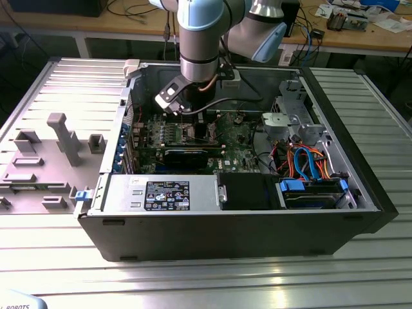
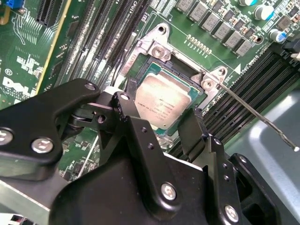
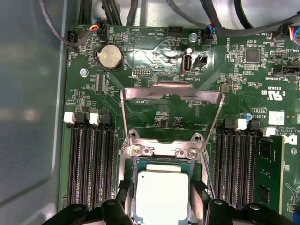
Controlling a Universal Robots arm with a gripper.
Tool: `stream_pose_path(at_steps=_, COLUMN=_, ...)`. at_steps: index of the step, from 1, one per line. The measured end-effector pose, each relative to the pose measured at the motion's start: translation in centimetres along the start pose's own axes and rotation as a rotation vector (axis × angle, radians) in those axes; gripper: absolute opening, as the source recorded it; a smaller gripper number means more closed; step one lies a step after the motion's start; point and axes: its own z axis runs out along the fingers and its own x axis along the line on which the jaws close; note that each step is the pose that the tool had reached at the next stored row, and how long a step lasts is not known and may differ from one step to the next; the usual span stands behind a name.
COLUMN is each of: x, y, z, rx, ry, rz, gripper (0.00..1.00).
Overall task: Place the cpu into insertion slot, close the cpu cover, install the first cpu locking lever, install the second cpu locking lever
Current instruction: 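Place the cpu into insertion slot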
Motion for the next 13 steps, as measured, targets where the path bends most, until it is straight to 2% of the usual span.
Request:
stream_pose_path(at_steps=5, x=0.00, y=0.00, z=-0.02, rx=0.0004, ry=-0.0013, rz=-0.010, gripper=0.62)
stream_pose_path(at_steps=13, x=0.04, y=0.02, z=-0.68, rx=0.0029, ry=-0.0044, rz=-0.005, gripper=0.62)
